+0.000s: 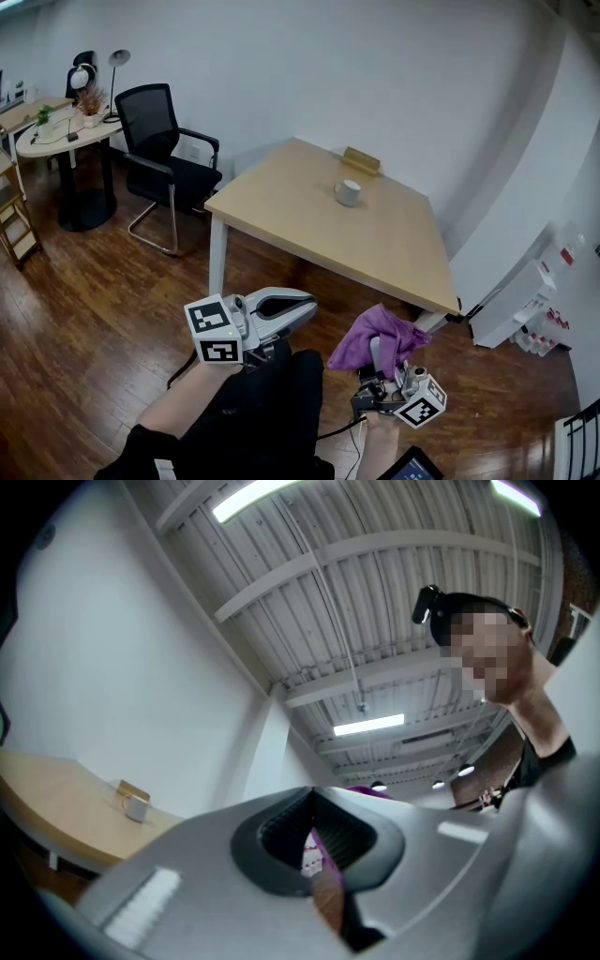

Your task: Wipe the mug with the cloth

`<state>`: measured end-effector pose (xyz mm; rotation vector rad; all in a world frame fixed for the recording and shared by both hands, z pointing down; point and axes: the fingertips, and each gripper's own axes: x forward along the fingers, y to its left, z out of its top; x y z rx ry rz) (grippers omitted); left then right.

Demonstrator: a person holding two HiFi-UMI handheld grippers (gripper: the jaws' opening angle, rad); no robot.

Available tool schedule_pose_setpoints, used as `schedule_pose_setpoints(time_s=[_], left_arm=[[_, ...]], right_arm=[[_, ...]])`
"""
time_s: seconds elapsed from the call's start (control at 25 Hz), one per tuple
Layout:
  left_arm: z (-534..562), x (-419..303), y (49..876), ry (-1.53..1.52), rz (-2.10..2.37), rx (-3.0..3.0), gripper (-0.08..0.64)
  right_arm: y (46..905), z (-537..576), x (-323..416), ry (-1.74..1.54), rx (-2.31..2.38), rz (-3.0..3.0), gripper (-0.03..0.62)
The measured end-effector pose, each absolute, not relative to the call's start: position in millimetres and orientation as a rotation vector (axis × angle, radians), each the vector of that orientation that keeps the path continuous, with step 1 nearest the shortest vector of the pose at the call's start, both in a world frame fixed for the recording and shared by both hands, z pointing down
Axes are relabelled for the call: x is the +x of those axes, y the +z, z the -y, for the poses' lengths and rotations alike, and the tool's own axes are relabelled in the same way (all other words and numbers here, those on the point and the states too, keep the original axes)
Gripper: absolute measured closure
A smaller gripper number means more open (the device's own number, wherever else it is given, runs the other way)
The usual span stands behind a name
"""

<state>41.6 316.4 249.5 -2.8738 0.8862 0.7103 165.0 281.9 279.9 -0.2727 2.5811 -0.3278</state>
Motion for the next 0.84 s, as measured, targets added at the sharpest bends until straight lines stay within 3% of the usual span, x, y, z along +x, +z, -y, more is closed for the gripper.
schedule_pose_setpoints(time_s=[0.84], left_arm=[[-322.0,52.0,248.6,0.69,-0.871,-2.876,0.554]], right_arm=[[272.4,-287.6,171.0,-0.299,-0.239,-2.576,0.518]])
